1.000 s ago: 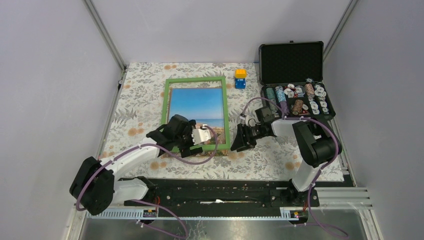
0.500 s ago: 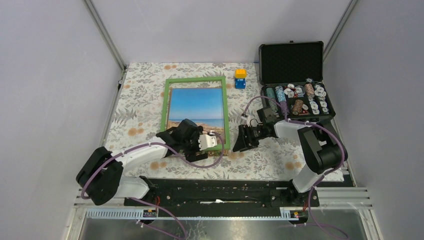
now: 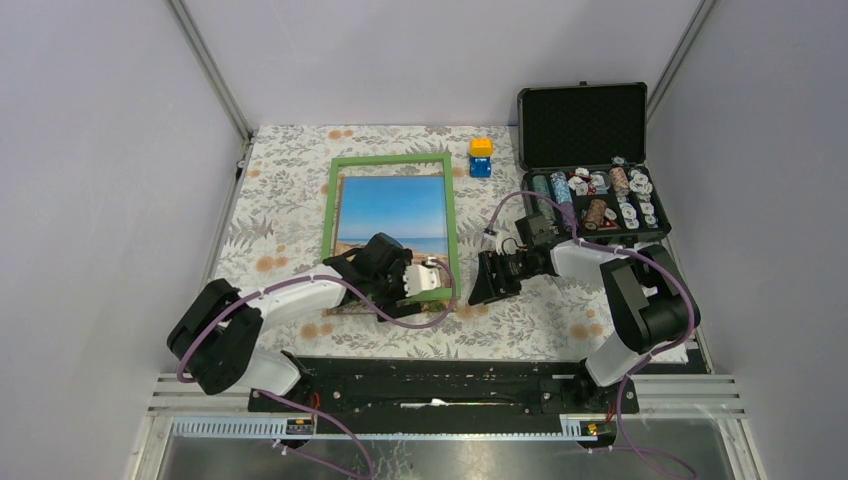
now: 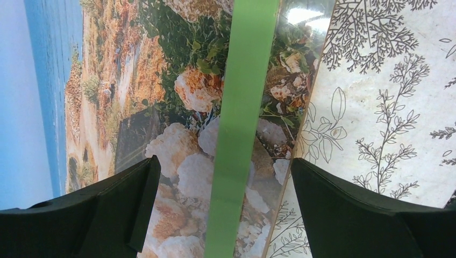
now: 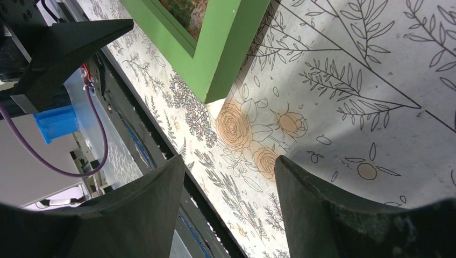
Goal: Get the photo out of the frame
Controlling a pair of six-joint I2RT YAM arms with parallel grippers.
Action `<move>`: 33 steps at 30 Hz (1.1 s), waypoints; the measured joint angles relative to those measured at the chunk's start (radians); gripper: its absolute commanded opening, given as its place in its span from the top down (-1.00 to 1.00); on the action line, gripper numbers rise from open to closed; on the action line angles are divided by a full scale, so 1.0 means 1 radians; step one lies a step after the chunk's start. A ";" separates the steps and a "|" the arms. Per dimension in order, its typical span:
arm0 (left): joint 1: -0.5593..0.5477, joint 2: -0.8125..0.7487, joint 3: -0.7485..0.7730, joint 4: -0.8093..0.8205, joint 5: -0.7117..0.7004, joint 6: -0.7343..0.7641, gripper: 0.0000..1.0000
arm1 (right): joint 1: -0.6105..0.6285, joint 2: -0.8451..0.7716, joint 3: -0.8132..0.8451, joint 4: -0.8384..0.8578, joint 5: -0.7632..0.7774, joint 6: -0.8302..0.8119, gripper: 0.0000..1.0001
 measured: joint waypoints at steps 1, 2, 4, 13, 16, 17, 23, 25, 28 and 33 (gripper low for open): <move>0.000 0.003 0.002 0.000 0.000 0.000 -0.97 | 0.000 0.000 0.000 -0.002 0.000 -0.001 -0.40; 0.000 0.006 0.004 0.000 0.000 0.000 -0.97 | 0.000 0.000 0.000 -0.003 0.000 -0.002 -0.40; 0.000 0.014 0.008 -0.001 0.000 0.000 -0.97 | 0.000 0.000 0.000 -0.004 0.000 -0.003 -0.40; 0.012 0.030 0.023 -0.011 0.013 0.000 -0.95 | 0.000 0.000 0.000 -0.012 0.000 -0.007 -0.40; 0.022 0.039 0.037 -0.024 0.020 -0.001 -0.95 | 0.000 0.000 0.000 -0.013 0.000 -0.007 -0.41; 0.024 0.042 0.041 -0.026 0.021 -0.001 -0.95 | 0.000 0.000 0.000 -0.014 0.000 -0.007 -0.40; 0.042 0.066 0.068 -0.031 0.031 -0.002 -0.94 | 0.000 0.001 0.000 -0.014 0.000 -0.008 -0.41; 0.051 0.074 0.075 -0.031 0.034 -0.002 -0.93 | 0.000 0.000 0.000 -0.014 0.000 -0.008 -0.41; 0.061 0.079 0.081 -0.031 0.036 -0.002 -0.93 | 0.000 0.001 0.000 -0.016 0.000 -0.010 -0.41; 0.079 0.080 0.098 -0.026 0.037 0.000 -0.92 | 0.000 0.001 0.000 -0.018 0.000 -0.011 -0.41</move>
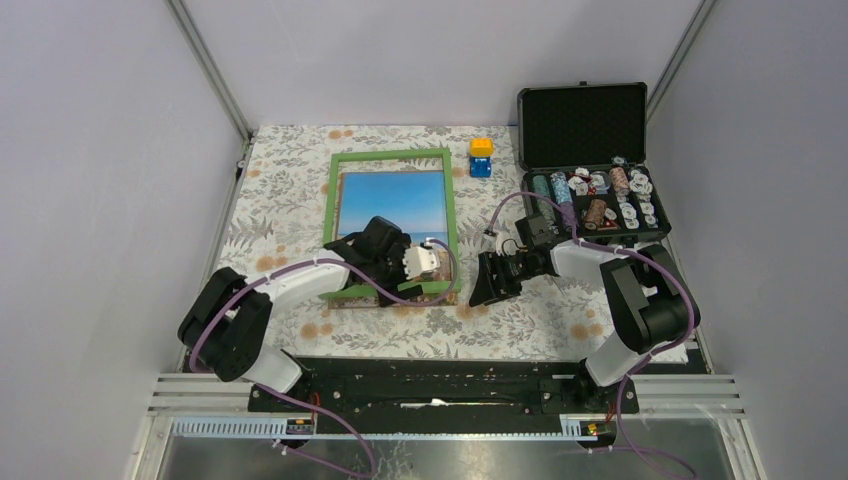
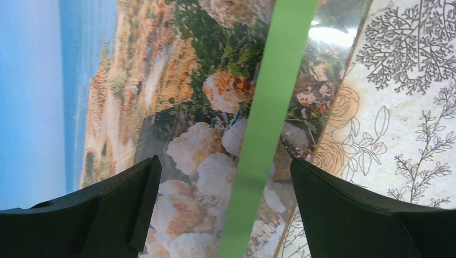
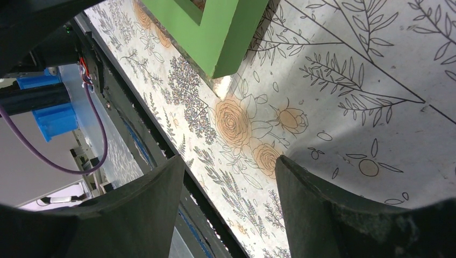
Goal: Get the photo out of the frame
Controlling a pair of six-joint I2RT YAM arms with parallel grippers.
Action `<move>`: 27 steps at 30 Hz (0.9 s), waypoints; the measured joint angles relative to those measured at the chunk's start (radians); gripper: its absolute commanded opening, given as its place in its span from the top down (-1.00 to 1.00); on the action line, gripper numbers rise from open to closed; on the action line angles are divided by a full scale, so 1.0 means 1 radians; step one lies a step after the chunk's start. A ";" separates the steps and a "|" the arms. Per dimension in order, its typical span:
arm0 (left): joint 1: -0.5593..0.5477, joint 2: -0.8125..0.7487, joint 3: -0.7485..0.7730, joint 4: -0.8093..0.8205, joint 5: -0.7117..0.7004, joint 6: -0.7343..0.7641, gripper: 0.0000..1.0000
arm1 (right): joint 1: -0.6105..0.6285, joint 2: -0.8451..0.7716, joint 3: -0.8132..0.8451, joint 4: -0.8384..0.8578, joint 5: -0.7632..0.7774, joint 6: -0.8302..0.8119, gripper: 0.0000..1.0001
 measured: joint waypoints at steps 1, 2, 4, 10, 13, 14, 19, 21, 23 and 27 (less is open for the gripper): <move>0.003 0.000 0.005 0.003 0.000 0.000 -0.92 | 0.000 0.000 0.000 0.000 0.000 0.000 -0.41; 0.007 0.000 0.010 0.004 0.000 0.000 -0.92 | 0.000 0.000 0.000 0.000 0.000 0.000 -0.41; 0.012 0.002 0.017 0.007 0.000 0.001 -0.93 | 0.000 0.000 0.000 0.000 0.000 0.000 -0.41; 0.016 0.006 0.022 0.008 0.007 0.037 -0.97 | 0.000 0.000 0.003 -0.001 0.000 0.000 -0.41; 0.011 0.008 0.022 0.007 0.012 0.049 -0.97 | 0.000 0.007 0.011 -0.003 0.000 0.000 -0.42; 0.010 0.011 0.022 0.007 0.014 0.053 -0.97 | 0.000 0.010 0.014 -0.002 0.000 0.000 -0.41; -0.006 0.036 0.022 0.001 0.022 0.065 -0.97 | 0.000 0.011 0.019 -0.003 0.000 0.000 -0.42; -0.011 0.046 0.022 -0.001 0.024 0.069 -0.97 | 0.000 0.011 0.019 -0.003 0.000 0.000 -0.42; -0.015 0.054 0.026 -0.006 0.031 0.072 -0.97 | 0.000 0.011 0.019 -0.003 0.000 0.000 -0.42; -0.021 0.060 0.033 -0.013 0.036 0.084 -0.98 | 0.000 0.015 0.019 -0.003 0.000 0.000 -0.42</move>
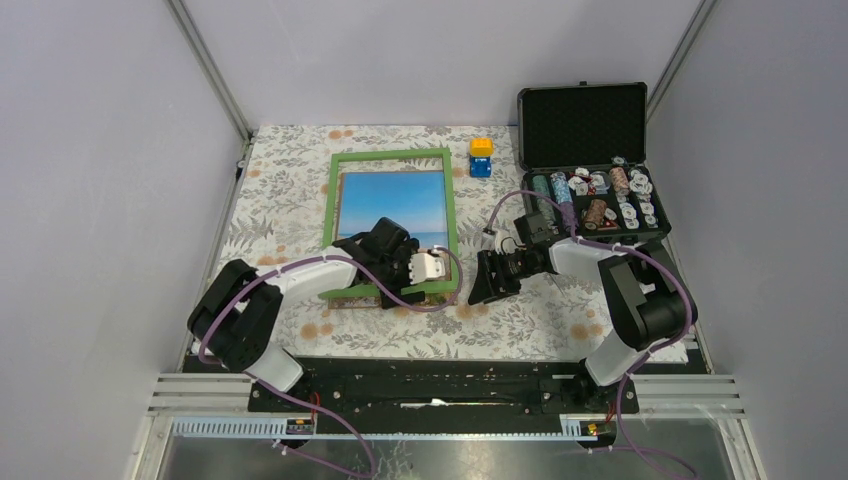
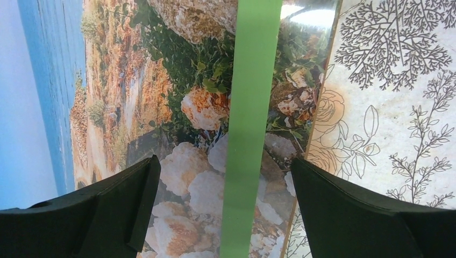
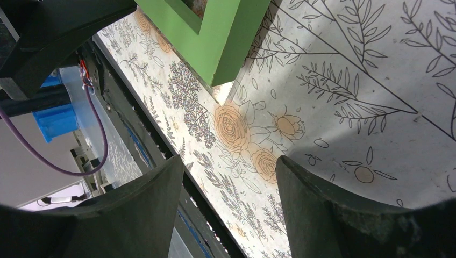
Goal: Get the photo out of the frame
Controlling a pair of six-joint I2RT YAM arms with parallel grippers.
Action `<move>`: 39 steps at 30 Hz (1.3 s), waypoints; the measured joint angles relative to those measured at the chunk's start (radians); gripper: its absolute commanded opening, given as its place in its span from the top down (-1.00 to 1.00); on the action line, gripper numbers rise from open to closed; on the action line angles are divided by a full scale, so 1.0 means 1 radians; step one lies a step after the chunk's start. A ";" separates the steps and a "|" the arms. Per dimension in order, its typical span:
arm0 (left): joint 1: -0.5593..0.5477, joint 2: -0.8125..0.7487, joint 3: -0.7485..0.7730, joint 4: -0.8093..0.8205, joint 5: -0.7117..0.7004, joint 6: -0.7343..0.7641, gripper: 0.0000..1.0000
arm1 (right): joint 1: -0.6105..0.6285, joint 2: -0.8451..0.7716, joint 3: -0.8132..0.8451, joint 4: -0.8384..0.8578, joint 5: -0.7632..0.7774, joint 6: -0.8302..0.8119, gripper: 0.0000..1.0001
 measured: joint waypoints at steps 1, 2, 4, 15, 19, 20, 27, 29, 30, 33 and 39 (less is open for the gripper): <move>-0.001 0.000 0.000 0.000 0.002 0.004 -0.97 | 0.000 0.002 0.000 0.000 0.000 0.000 -0.42; -0.002 0.000 0.000 -0.002 0.003 0.006 -0.97 | 0.000 0.006 0.001 0.000 0.000 0.000 -0.42; -0.004 0.002 0.002 -0.009 0.011 0.009 -0.97 | 0.000 0.011 0.001 0.000 0.000 0.000 -0.43; -0.007 0.027 0.008 -0.048 0.038 0.019 -0.97 | 0.000 0.017 0.015 -0.002 0.000 -0.006 -0.44; -0.007 0.046 0.025 -0.043 0.025 0.000 -0.98 | 0.000 0.024 0.016 -0.003 -0.001 -0.006 -0.44; -0.007 0.049 0.029 -0.045 0.024 -0.005 -0.98 | 0.000 0.024 0.016 -0.003 0.000 -0.006 -0.44; -0.005 0.054 0.034 -0.045 0.022 -0.019 -0.93 | 0.000 0.024 0.016 -0.004 -0.001 -0.006 -0.44; -0.001 0.058 0.039 -0.050 0.025 -0.023 -0.91 | 0.000 0.024 0.016 -0.004 -0.001 -0.006 -0.44; 0.002 0.061 0.043 -0.056 0.029 -0.025 -0.90 | 0.000 0.024 0.017 -0.004 -0.001 -0.006 -0.44; 0.014 0.074 0.065 -0.077 0.045 -0.028 -0.87 | 0.000 0.024 0.017 -0.004 -0.001 -0.006 -0.44; 0.037 0.101 0.124 -0.110 0.076 -0.034 -0.86 | 0.000 0.028 0.021 -0.005 -0.001 -0.006 -0.45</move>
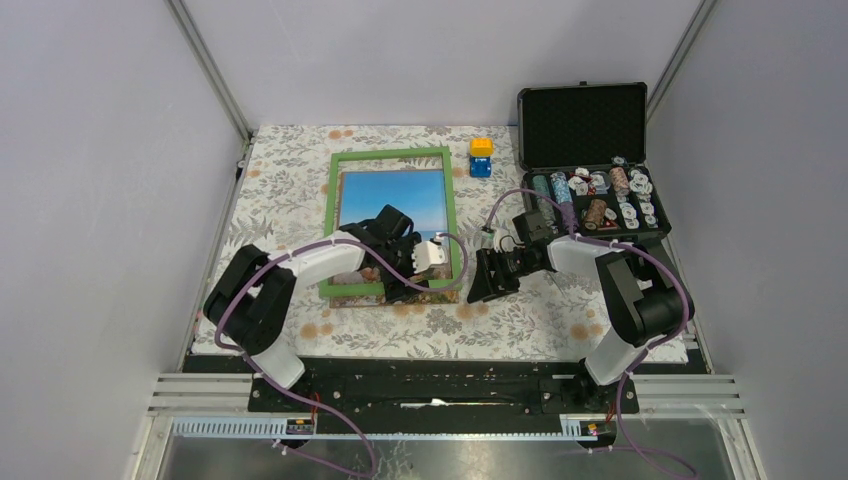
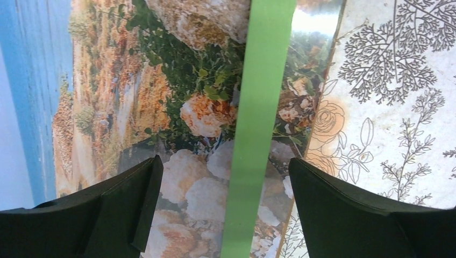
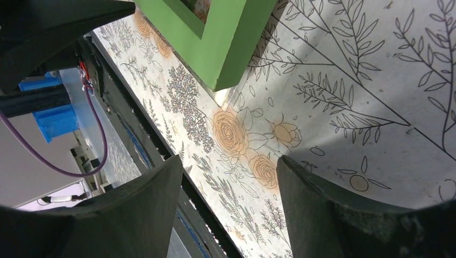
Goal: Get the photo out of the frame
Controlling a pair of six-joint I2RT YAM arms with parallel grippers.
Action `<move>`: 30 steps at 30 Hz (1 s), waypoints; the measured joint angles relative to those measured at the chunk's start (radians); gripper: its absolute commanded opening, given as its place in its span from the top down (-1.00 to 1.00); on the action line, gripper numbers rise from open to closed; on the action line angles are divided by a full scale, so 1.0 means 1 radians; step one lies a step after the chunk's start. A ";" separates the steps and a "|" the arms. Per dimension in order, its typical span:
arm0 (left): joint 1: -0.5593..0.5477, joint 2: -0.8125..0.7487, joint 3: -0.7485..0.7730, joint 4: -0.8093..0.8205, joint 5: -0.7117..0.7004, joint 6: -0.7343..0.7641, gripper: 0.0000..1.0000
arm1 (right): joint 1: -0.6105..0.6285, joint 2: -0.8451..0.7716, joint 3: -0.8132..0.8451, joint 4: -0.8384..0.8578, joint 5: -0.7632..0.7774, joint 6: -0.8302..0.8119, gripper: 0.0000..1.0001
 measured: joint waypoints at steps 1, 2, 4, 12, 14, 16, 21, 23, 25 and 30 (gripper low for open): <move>0.003 0.003 0.005 -0.001 0.002 -0.001 -0.87 | 0.000 0.001 0.002 0.000 0.000 0.000 -0.44; 0.005 0.006 0.007 0.000 0.002 -0.001 -0.87 | 0.000 0.001 0.003 0.000 0.001 0.000 -0.45; 0.008 0.008 0.008 0.000 0.001 -0.001 -0.89 | 0.000 0.002 0.005 0.000 0.001 0.000 -0.45; 0.007 0.009 -0.002 0.024 -0.007 0.011 -0.97 | 0.000 0.008 0.008 0.000 0.000 0.000 -0.45; 0.004 0.009 -0.008 0.026 -0.010 0.012 -0.97 | 0.000 0.011 0.012 -0.001 -0.001 0.000 -0.45; 0.000 0.006 -0.014 0.037 -0.012 0.016 -0.97 | 0.000 0.015 0.016 -0.003 -0.002 0.000 -0.45; -0.016 -0.018 -0.040 0.066 -0.026 0.035 -0.97 | 0.000 0.018 0.021 -0.005 -0.002 0.000 -0.46; -0.019 -0.019 -0.043 0.069 -0.027 0.039 -0.97 | 0.000 0.018 0.021 -0.006 -0.002 0.000 -0.46; -0.022 -0.020 -0.044 0.071 -0.026 0.042 -0.97 | 0.000 0.018 0.022 -0.006 -0.002 0.000 -0.47; -0.025 -0.022 -0.044 0.067 -0.019 0.057 -0.97 | 0.000 0.018 0.022 -0.007 -0.002 0.000 -0.49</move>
